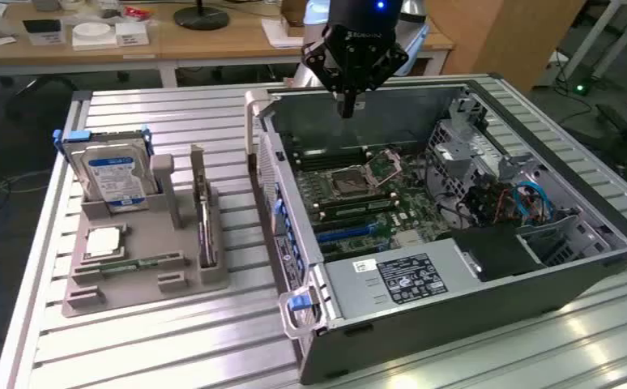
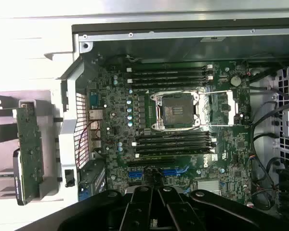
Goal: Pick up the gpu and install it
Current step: 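Reach for the gpu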
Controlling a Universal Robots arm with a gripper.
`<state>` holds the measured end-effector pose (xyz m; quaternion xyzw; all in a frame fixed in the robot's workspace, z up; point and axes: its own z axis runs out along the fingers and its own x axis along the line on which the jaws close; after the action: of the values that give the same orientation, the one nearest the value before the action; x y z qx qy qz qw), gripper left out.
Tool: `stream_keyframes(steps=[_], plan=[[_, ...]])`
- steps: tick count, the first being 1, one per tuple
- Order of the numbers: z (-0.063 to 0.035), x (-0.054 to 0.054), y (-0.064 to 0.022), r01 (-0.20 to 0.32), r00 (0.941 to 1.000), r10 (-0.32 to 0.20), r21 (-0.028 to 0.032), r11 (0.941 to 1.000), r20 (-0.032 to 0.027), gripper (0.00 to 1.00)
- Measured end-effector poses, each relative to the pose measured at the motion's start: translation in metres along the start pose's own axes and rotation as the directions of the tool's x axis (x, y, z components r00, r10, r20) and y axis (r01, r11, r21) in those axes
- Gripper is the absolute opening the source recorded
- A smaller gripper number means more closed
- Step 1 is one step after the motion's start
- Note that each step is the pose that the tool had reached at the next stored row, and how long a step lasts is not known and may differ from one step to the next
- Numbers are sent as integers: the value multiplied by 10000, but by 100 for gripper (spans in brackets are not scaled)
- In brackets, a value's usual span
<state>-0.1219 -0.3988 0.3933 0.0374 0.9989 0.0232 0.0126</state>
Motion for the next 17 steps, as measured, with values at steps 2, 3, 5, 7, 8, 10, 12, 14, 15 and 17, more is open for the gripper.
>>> stream_keyframes(steps=[2,3,5,7,8,10,12,14,15,17], plan=[[0,0,0,0,10000,0,0,10000,0,10],[0,0,0,0,10000,0,0,10000,0,10],[0,0,0,0,10000,0,0,10000,0,10],[-1,11,-2,0,10000,0,0,10000,0,10],[-1,20,-3,0,10000,0,1,10000,0,10],[-1,46,-5,0,10000,0,0,10000,0,10],[-3,81,-9,-1,10000,1,0,10000,0,10],[-4,116,-14,-1,10000,1,1,10000,-1,10],[-4,133,-17,0,10000,0,0,10000,0,10],[-5,169,-22,0,10000,0,0,10000,0,10]])
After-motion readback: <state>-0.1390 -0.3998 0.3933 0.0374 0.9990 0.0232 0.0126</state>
